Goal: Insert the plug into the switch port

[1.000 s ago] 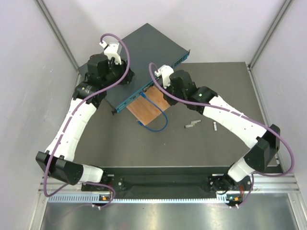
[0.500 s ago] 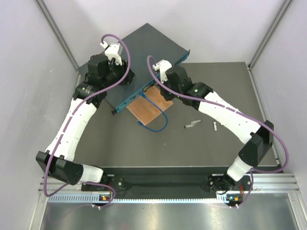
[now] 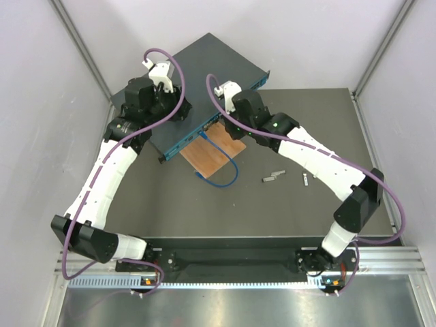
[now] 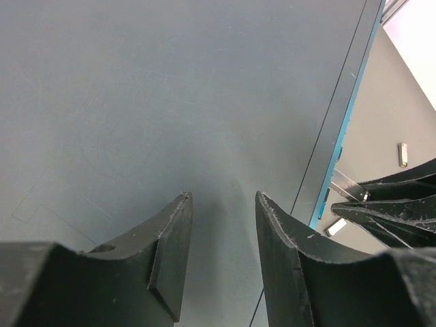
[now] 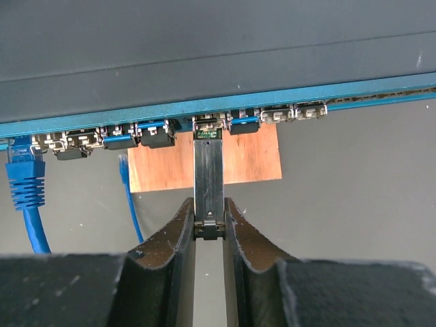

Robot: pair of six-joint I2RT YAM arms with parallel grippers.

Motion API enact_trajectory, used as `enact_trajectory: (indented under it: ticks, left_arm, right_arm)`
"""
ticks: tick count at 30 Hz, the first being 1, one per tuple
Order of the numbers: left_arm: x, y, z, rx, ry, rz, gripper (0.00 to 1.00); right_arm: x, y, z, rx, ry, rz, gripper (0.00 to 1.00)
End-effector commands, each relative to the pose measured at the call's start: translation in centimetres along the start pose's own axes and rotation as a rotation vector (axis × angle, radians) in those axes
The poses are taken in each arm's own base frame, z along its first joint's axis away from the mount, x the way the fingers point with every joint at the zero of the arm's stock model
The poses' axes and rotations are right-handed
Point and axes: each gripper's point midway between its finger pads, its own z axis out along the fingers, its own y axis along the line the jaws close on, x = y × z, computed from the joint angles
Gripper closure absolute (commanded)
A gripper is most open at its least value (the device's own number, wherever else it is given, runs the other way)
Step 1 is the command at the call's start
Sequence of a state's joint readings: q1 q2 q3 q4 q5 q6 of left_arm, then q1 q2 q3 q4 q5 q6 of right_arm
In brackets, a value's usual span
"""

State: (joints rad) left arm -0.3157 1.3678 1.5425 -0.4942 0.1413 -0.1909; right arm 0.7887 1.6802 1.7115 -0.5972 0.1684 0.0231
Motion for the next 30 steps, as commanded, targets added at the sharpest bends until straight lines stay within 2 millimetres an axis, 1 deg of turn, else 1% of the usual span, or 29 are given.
enact_trajectory:
  ticks: [1, 7, 12, 15, 21, 24, 30]
  left_arm:
    - [-0.8, -0.3, -0.2, 0.015, -0.033, -0.006, 0.53]
    - [-0.6, -0.3, -0.2, 0.017, -0.030, -0.011, 0.53]
    - [-0.8, -0.4, -0.3, 0.020, -0.034, -0.010, 0.53]
    - [-0.8, -0.4, -0.3, 0.021, -0.032, -0.012, 0.53]
    - [-0.6, -0.5, -0.1, 0.024, -0.025, -0.019, 0.53]
    - [-0.4, -0.4, 0.0, 0.022, -0.021, -0.024, 0.53]
    - [-0.2, -0.5, 0.3, 0.028, -0.012, -0.033, 0.53]
  right_arm:
    - [-3.1, -0.1, -0.4, 0.004, -0.085, 0.026, 1.00]
    - [-2.8, 0.2, 0.1, -0.003, -0.074, 0.028, 1.00]
    - [-1.9, 0.1, 0.6, 0.005, -0.059, 0.029, 1.00]
    - [-2.1, -0.1, 0.4, 0.011, -0.068, 0.027, 1.00]
    - [-4.0, -0.2, -0.3, 0.008, -0.119, 0.034, 1.00]
    - [-4.9, 0.1, -1.0, -0.002, -0.145, 0.036, 1.00]
    - [-5.3, 0.0, -1.3, 0.005, -0.164, 0.029, 1.00]
